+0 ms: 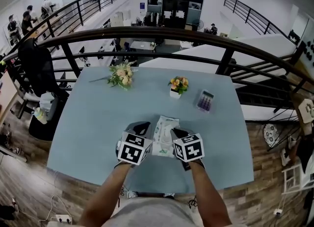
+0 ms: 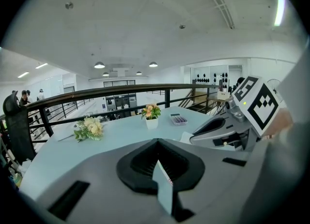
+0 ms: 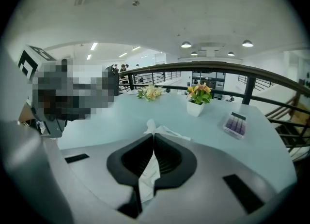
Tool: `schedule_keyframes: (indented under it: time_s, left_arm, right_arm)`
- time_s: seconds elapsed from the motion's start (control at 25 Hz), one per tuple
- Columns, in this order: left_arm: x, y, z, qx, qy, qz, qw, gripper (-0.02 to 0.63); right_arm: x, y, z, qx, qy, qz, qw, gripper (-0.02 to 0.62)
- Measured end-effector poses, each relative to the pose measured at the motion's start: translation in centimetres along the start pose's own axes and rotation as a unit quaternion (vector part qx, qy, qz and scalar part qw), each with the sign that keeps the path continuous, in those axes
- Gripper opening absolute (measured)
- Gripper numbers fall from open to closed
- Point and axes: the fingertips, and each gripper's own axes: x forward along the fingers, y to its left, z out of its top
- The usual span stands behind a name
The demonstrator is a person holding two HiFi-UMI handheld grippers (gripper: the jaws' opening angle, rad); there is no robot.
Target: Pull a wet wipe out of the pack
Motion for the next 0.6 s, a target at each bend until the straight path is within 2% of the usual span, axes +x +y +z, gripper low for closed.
schedule_keyframes:
  time_s: [0.6]
  left_arm:
    - [0.0,1.0,0.2,0.001,-0.004,0.006,1.0000,-0.005]
  right_arm:
    - [-1.1,-0.7,2.0,0.007,-0.032,-0.012,0.999,0.012]
